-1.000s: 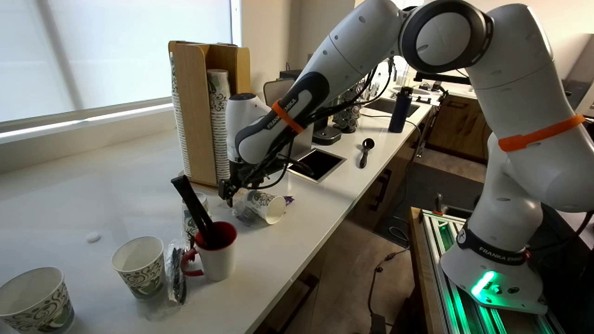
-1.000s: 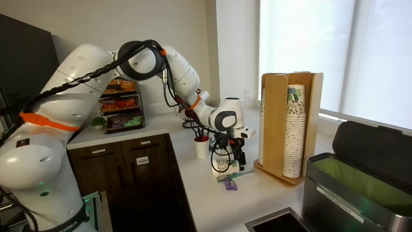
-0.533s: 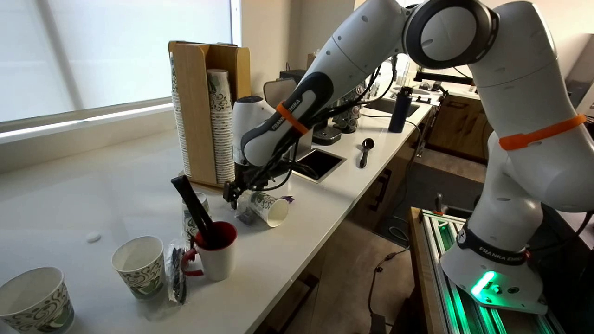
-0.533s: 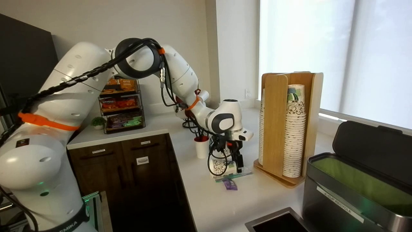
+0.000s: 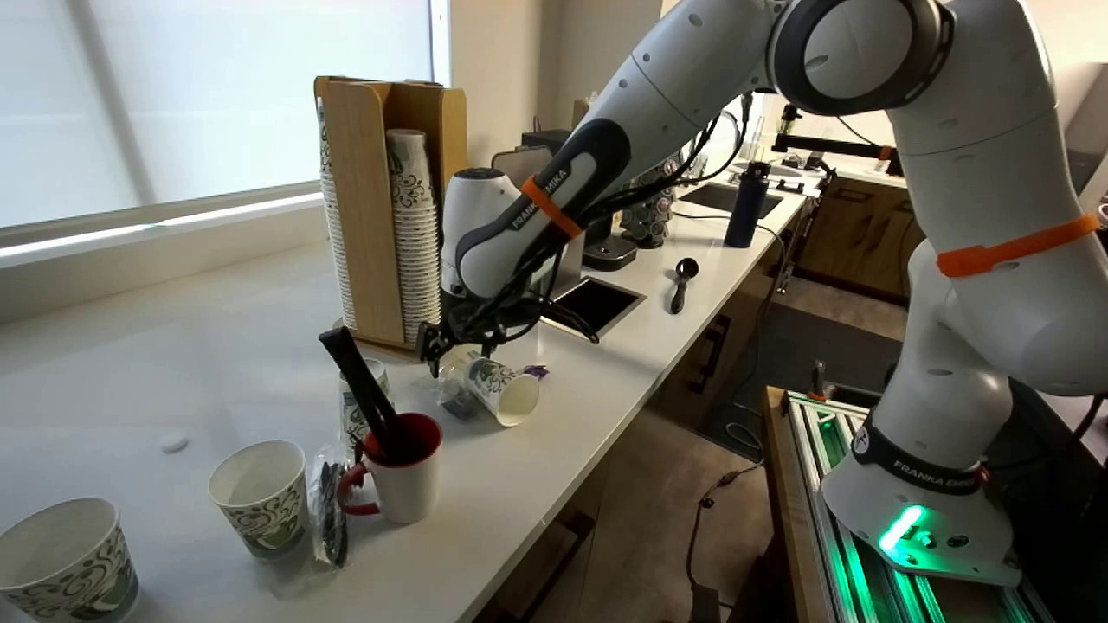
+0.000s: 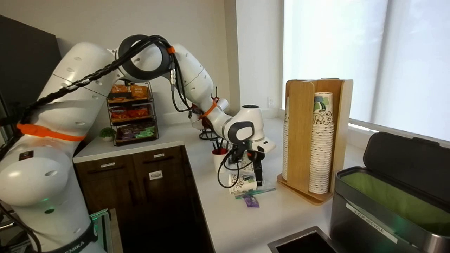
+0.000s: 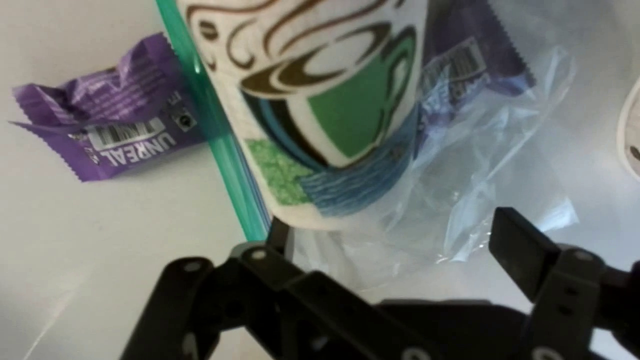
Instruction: Pick up the coffee cup on the right and place it on top of the stacked cups on the right.
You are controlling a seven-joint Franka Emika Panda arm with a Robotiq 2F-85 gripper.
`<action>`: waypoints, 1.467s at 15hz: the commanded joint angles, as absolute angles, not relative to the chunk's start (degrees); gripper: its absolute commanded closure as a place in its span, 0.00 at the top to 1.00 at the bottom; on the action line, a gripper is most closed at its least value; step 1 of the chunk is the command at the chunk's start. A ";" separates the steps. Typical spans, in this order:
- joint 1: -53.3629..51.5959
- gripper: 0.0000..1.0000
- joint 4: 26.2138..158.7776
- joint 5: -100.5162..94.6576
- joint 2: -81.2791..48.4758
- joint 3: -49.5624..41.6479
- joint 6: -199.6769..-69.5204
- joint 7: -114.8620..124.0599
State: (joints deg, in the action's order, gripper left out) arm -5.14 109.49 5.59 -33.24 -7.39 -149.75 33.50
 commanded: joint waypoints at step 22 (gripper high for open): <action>-8.21 1.00 114.09 -1.30 -29.80 -10.74 -150.69 39.28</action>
State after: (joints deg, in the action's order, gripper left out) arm -9.09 115.18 -1.51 -29.15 -12.02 -151.70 40.64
